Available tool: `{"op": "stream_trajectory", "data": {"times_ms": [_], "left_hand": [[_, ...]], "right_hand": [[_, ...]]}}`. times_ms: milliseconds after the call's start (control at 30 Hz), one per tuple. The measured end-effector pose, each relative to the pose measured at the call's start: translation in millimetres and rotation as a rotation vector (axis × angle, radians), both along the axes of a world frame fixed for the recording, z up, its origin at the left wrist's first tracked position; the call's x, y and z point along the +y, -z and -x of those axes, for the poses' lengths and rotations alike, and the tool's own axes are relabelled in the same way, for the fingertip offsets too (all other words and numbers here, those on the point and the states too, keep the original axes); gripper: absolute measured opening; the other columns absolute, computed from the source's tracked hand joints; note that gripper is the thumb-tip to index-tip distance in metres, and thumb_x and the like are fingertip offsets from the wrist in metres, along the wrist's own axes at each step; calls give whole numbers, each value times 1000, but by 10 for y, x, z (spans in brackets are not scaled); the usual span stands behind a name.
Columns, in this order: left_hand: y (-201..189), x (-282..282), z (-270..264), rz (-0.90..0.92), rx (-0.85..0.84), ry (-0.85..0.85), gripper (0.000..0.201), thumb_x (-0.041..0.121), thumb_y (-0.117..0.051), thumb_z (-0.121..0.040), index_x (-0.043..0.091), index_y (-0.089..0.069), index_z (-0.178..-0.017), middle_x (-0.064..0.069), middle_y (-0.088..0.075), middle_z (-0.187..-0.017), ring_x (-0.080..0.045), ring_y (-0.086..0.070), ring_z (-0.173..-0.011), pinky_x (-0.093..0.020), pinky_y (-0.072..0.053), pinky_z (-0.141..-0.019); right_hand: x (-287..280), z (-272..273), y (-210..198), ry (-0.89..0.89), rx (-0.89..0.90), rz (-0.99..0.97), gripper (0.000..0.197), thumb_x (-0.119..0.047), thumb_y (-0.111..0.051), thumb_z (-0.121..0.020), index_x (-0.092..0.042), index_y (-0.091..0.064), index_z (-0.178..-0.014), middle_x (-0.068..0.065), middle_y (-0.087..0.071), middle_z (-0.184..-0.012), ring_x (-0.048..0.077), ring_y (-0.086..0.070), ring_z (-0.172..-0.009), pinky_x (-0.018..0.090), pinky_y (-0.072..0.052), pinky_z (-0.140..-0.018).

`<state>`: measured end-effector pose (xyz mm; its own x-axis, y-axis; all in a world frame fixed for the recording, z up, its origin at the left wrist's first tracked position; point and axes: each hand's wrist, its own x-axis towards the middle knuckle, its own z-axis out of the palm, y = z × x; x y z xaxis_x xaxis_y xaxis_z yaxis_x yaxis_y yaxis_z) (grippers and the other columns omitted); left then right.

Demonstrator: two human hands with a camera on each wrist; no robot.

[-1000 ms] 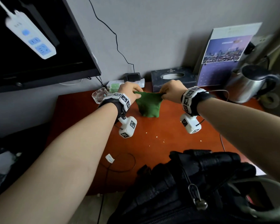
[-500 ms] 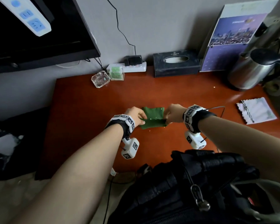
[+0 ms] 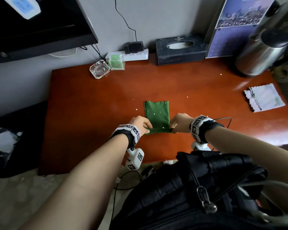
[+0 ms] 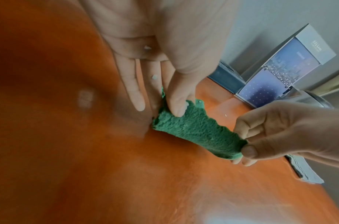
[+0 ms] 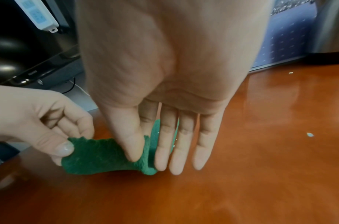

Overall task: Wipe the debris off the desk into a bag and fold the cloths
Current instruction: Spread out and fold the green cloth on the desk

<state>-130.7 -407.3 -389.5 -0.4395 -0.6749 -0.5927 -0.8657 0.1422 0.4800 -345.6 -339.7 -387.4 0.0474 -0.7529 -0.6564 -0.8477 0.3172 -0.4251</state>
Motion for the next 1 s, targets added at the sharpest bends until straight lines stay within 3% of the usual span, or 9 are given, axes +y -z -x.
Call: {"op": "stream_trajectory", "data": {"times_ms": [100,433,533,667,800,1000], "left_hand": [[-8,-107,44,33,19,-25,18,11,-76,-82,27,-75,-89,1,-74,-100,-13,-69,-92,-27,-56,-85],[-21,-654,331,158,79,-82,17,11,-74,-83,26,-74,-91,1,-75,-99,-16,-68,-95,-30,-56,-86],[45,-778,419,178,62,-83,16,12,-73,-84,27,-73,-91,1,-75,-98,-17,-68,-93,-28,-55,-82],[175,-919,515,161,12,-77,14,13,-72,-86,25,-73,-93,1,-74,-100,-18,-68,-94,-24,-52,-79],[304,-1043,576,142,-35,-59,15,14,-71,-87,26,-73,-97,-1,-74,-102,-20,-68,-98,-31,-55,-84],[434,-1132,623,131,-120,-30,15,19,-68,-88,29,-70,-98,-1,-74,-99,-25,-68,-92,-34,-56,-80]], "right_hand": [[-96,50,-5,19,11,43,30,-18,-72,-80,-17,-71,-110,1,-67,-118,18,-61,-109,29,-49,-95],[-655,291,25,86,60,148,29,-22,-64,-84,-17,-70,-111,5,-71,-105,21,-65,-94,28,-54,-82],[-801,380,96,118,57,147,25,-23,-64,-82,-21,-72,-106,4,-71,-103,21,-65,-92,25,-51,-77],[-953,452,214,155,39,114,25,-24,-64,-82,-21,-72,-106,5,-71,-104,22,-64,-95,27,-52,-80],[-1036,480,345,202,9,80,23,-21,-64,-83,-21,-72,-105,2,-69,-102,20,-64,-92,24,-51,-77],[-1117,499,522,225,-12,53,16,-28,-67,-83,-23,-69,-98,3,-70,-96,18,-62,-81,22,-47,-68]]}}
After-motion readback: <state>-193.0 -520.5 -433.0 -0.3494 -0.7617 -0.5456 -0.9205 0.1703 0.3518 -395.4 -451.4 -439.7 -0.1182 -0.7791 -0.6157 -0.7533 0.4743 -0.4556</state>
